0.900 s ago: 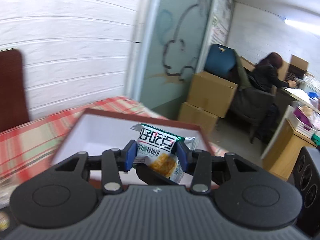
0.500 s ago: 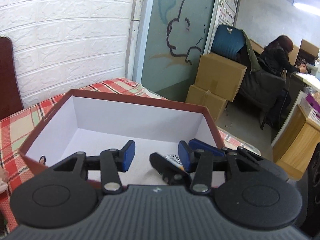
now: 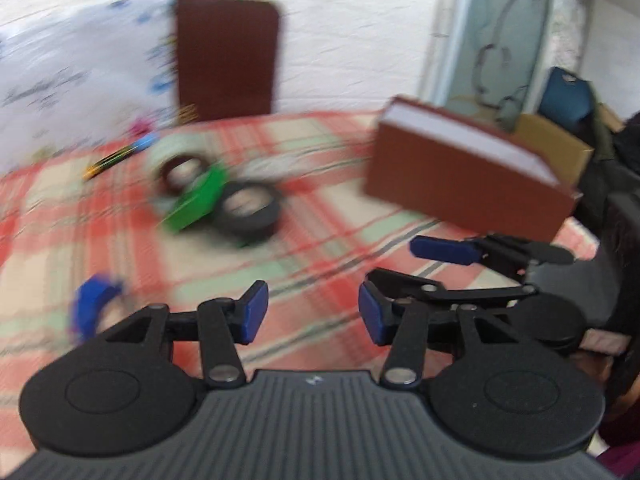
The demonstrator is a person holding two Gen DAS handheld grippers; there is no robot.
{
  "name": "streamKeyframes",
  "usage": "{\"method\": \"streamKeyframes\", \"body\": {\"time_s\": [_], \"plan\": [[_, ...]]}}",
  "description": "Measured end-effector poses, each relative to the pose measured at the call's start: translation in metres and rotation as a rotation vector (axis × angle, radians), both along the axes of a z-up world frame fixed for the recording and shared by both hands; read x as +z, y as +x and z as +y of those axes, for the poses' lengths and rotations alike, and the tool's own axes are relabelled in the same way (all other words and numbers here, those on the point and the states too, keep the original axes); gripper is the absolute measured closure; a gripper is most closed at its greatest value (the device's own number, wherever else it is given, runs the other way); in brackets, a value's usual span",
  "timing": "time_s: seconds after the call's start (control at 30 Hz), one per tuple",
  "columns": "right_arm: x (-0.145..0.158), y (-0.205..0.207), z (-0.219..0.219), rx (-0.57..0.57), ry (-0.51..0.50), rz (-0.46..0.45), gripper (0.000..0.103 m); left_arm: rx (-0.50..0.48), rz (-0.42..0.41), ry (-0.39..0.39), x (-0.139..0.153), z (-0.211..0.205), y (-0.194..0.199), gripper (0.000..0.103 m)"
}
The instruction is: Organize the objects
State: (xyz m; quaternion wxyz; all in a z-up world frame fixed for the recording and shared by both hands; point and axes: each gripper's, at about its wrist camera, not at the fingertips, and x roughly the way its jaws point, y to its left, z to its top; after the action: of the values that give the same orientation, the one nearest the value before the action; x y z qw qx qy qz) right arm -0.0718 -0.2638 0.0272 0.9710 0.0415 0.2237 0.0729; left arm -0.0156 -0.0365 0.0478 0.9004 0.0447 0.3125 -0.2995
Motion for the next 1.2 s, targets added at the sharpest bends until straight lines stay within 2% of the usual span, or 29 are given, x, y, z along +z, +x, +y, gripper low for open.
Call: {"method": "streamKeyframes", "body": {"time_s": [0.07, 0.13, 0.2, 0.23, 0.27, 0.33, 0.47, 0.53, 0.6, 0.7, 0.77, 0.83, 0.9, 0.97, 1.1, 1.17, 1.2], "plan": [[-0.009, 0.001, 0.034, 0.114, -0.029, 0.064, 0.043, 0.101, -0.027, 0.058, -0.009, 0.023, 0.003, 0.051], [-0.02, 0.005, 0.062, 0.205, -0.048, 0.137, 0.043, 0.186, -0.022, 0.069, -0.014, 0.045, 0.012, 0.051], [-0.028, 0.005, 0.084, 0.255, -0.062, 0.19, 0.043, 0.228, -0.021, 0.018, -0.011, 0.062, 0.021, 0.051], [-0.031, 0.008, 0.091, 0.265, -0.066, 0.21, 0.039, 0.254, -0.038, -0.006, -0.007, 0.069, 0.027, 0.049], [-0.031, 0.005, 0.098, 0.267, -0.08, 0.21, 0.036, 0.286, -0.06, -0.03, -0.003, 0.075, 0.029, 0.046], [-0.029, 0.004, 0.109, 0.268, -0.109, 0.208, 0.035, 0.319, -0.078, -0.077, 0.002, 0.081, 0.038, 0.046], [-0.028, 0.007, 0.112, 0.242, -0.111, 0.229, 0.035, 0.228, -0.04, -0.082, -0.005, 0.067, 0.055, 0.046], [-0.028, 0.011, 0.108, 0.231, -0.105, 0.234, 0.035, 0.152, -0.074, -0.086, -0.011, 0.055, 0.039, 0.046], [-0.027, 0.013, 0.106, 0.214, -0.114, 0.235, 0.035, 0.052, -0.062, -0.108, -0.01, 0.047, 0.032, 0.046], [-0.026, 0.015, 0.101, 0.209, -0.112, 0.233, 0.035, 0.055, -0.091, -0.138, -0.003, 0.055, 0.029, 0.045], [-0.024, 0.016, 0.105, 0.229, -0.108, 0.22, 0.035, 0.094, -0.05, -0.161, -0.002, 0.066, 0.038, 0.045], [-0.022, 0.016, 0.112, 0.268, -0.122, 0.205, 0.034, 0.12, 0.046, -0.186, -0.009, 0.077, 0.054, 0.046], [-0.023, 0.021, 0.121, 0.302, -0.139, 0.202, 0.034, 0.146, 0.131, -0.171, -0.021, 0.081, 0.067, 0.048], [-0.026, 0.029, 0.128, 0.321, -0.146, 0.212, 0.034, 0.161, 0.196, -0.16, -0.033, 0.083, 0.076, 0.055], [-0.031, 0.05, 0.143, 0.347, -0.138, 0.225, 0.034, 0.19, 0.328, -0.203, -0.051, 0.084, 0.091, 0.062], [-0.033, 0.061, 0.15, 0.346, -0.151, 0.22, 0.035, 0.21, 0.332, -0.211, -0.052, 0.085, 0.092, 0.08], [-0.034, 0.067, 0.152, 0.35, -0.151, 0.218, 0.037, 0.211, 0.348, -0.224, -0.052, 0.085, 0.093, 0.08]]}}
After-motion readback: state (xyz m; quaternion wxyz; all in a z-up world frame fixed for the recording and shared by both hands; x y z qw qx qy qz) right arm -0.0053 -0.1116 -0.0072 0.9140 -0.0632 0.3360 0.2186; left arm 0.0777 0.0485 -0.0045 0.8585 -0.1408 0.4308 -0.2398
